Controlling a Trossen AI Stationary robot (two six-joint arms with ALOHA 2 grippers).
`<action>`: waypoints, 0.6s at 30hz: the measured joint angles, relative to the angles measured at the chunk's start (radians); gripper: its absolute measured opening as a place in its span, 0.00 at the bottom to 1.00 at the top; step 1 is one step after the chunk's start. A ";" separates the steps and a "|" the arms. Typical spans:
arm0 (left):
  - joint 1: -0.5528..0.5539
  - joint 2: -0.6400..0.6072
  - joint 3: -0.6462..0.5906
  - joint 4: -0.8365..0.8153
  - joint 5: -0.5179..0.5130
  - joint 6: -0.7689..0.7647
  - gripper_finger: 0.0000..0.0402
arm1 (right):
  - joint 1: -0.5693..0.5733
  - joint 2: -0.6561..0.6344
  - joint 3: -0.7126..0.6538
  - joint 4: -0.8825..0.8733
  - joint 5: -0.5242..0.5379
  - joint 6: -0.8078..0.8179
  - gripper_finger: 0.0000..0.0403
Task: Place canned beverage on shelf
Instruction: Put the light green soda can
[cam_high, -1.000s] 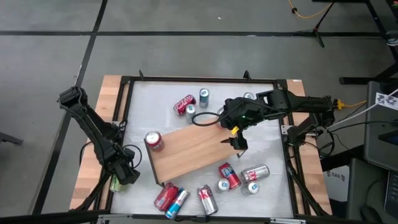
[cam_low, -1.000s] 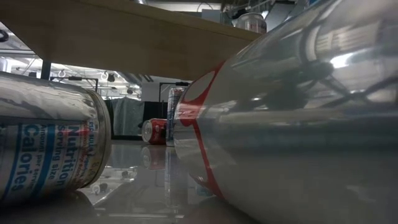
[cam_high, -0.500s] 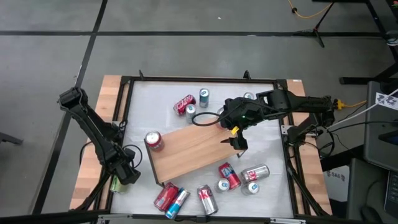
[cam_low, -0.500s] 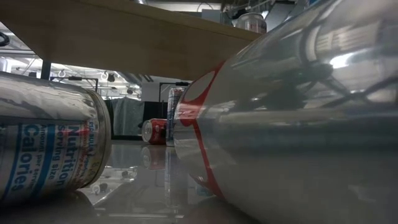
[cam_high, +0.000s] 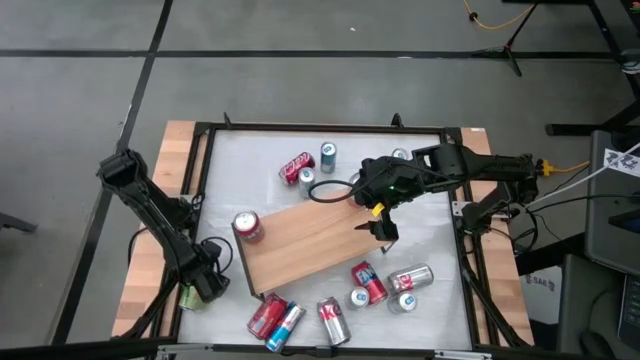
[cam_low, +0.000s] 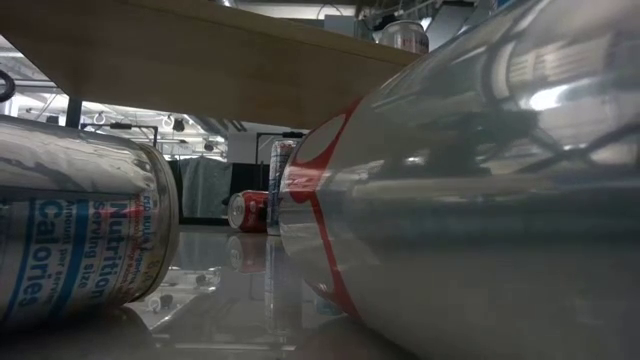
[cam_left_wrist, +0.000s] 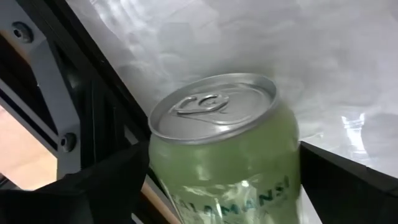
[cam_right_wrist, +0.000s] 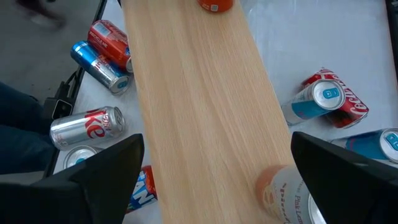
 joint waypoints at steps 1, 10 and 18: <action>0.000 0.004 0.000 0.005 0.000 0.000 0.96 | 0.000 0.000 0.000 0.000 0.000 0.000 0.99; 0.000 0.007 0.000 0.030 0.001 -0.009 0.81 | 0.000 0.000 0.000 -0.002 0.000 -0.005 0.99; 0.000 -0.004 0.000 0.030 -0.003 -0.010 0.69 | -0.002 0.000 0.000 -0.002 0.000 -0.010 0.99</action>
